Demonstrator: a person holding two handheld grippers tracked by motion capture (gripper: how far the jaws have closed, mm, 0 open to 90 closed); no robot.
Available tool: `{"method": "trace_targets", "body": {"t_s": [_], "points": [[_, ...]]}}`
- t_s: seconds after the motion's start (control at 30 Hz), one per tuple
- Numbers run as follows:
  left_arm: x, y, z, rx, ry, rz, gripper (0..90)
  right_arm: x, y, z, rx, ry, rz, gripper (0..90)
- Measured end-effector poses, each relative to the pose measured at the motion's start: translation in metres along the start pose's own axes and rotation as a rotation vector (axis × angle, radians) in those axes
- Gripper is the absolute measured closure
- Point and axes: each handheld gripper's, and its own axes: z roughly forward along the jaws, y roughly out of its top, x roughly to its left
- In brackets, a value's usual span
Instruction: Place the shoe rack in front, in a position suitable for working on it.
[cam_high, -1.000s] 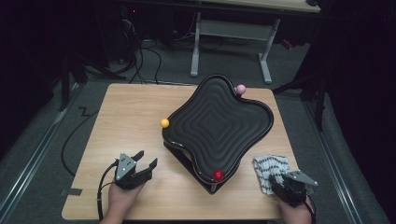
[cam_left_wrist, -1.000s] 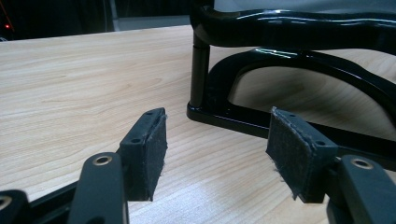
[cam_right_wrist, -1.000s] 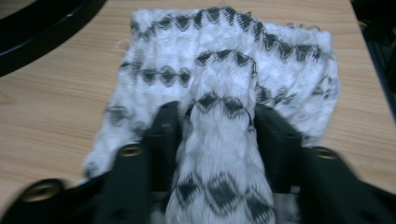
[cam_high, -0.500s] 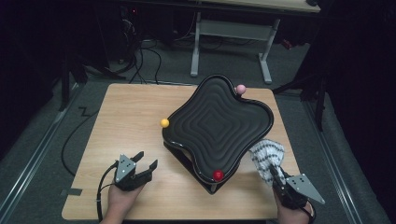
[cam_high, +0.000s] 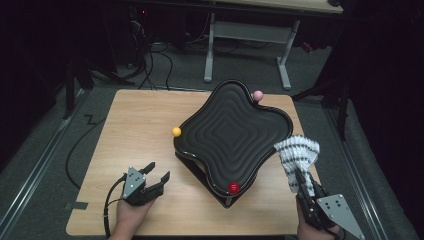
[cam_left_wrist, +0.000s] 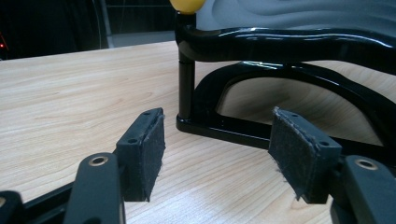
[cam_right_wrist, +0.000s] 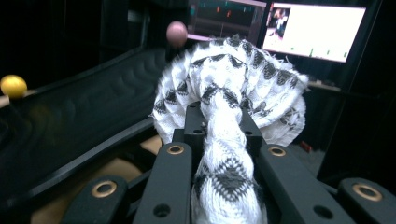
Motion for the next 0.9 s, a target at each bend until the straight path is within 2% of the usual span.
{"method": "trace_targets", "body": {"t_s": [0.07,0.1,0.13,0.17,0.23,0.3,0.37,0.4,0.47,0.5,0.57,0.7,0.9], "points": [[-0.002,-0.001,0.000,-0.005,0.000,0.005,35.5,0.000,0.008,0.002,-0.024,0.002,-0.001,80.2],[-0.002,-0.001,0.001,-0.005,-0.002,0.006,35.4,0.001,0.016,0.009,-0.042,0.002,-0.008,80.1],[-0.003,-0.001,0.001,-0.005,-0.003,0.007,35.4,0.001,0.016,0.009,-0.042,0.002,-0.008,80.1],[-0.004,-0.001,0.001,-0.005,-0.004,0.009,35.3,0.002,0.024,0.018,-0.055,0.002,-0.020,79.9],[-0.005,-0.001,0.001,-0.009,-0.005,0.016,35.2,0.003,0.027,0.023,-0.062,0.001,-0.023,79.8],[-0.005,0.000,0.000,-0.013,-0.005,0.018,35.1,0.005,0.036,0.045,-0.084,0.005,-0.021,79.3],[-0.004,0.000,0.000,-0.016,-0.005,0.016,35.0,0.006,0.037,0.051,-0.087,0.007,-0.016,79.2],[-0.003,0.000,0.000,-0.016,-0.003,0.016,35.0,0.007,0.037,0.061,-0.091,0.008,-0.010,79.0],[-0.002,-0.001,-0.001,-0.018,-0.002,0.015,34.9,0.009,0.034,0.076,-0.080,0.007,-0.009,78.5],[-0.001,-0.001,-0.001,-0.019,-0.002,0.007,34.9,0.011,0.030,0.089,-0.059,-0.001,-0.018,78.1],[0.000,-0.001,-0.002,-0.023,-0.003,0.005,34.9,0.012,0.025,0.101,-0.027,-0.017,-0.038,77.6],[0.001,-0.001,-0.003,-0.026,-0.005,0.005,34.9,0.010,0.018,0.113,0.008,-0.030,-0.072,77.7],[0.001,0.000,-0.004,-0.029,-0.004,-0.001,34.9,0.014,0.014,0.117,0.029,-0.017,-0.102,78.4]]}}
